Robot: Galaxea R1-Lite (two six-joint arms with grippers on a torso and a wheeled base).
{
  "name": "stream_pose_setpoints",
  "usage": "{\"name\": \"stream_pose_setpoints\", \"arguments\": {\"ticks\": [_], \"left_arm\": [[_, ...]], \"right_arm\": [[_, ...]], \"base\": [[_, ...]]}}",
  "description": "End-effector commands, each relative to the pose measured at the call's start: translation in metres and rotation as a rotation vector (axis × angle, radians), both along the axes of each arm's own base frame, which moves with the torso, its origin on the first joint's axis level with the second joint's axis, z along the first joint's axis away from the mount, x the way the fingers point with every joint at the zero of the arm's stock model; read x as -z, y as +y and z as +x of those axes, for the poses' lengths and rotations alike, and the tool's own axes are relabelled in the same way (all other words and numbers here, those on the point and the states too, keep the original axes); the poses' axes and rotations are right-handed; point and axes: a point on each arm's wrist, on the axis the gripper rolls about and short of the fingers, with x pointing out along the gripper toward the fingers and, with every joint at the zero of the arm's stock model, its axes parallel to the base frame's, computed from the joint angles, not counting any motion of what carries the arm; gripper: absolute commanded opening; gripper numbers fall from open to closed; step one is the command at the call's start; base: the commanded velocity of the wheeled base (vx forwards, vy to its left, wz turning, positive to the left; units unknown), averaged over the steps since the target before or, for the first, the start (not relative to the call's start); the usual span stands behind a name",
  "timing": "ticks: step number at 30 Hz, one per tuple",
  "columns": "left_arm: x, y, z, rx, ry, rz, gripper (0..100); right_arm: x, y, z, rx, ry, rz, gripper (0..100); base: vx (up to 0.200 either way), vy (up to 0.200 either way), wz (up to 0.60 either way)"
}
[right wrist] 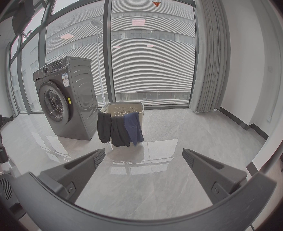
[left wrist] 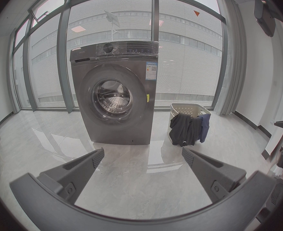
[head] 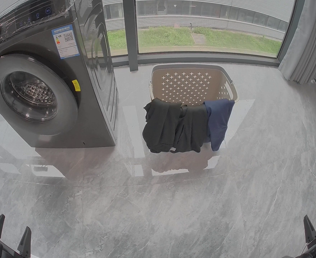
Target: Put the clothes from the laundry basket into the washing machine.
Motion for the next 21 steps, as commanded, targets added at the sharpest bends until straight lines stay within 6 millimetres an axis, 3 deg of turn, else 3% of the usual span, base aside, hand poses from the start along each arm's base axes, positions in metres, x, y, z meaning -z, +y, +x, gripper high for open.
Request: {"name": "stream_pose_setpoints", "arguments": {"ticks": [1, 21], "left_arm": [[0.0042, 0.0, 0.0005, 0.0, 0.007, -0.001, 100], [0.0042, 0.0, 0.0005, -0.002, 0.007, -0.001, 100]], "right_arm": [[0.005, 0.0001, 0.001, -0.002, 0.013, -0.002, 100], [0.0051, 0.0001, 0.001, -0.004, 0.015, -0.004, 100]], "base": [[0.0, 0.0, 0.0], [0.0, 0.0, 0.0]]}}
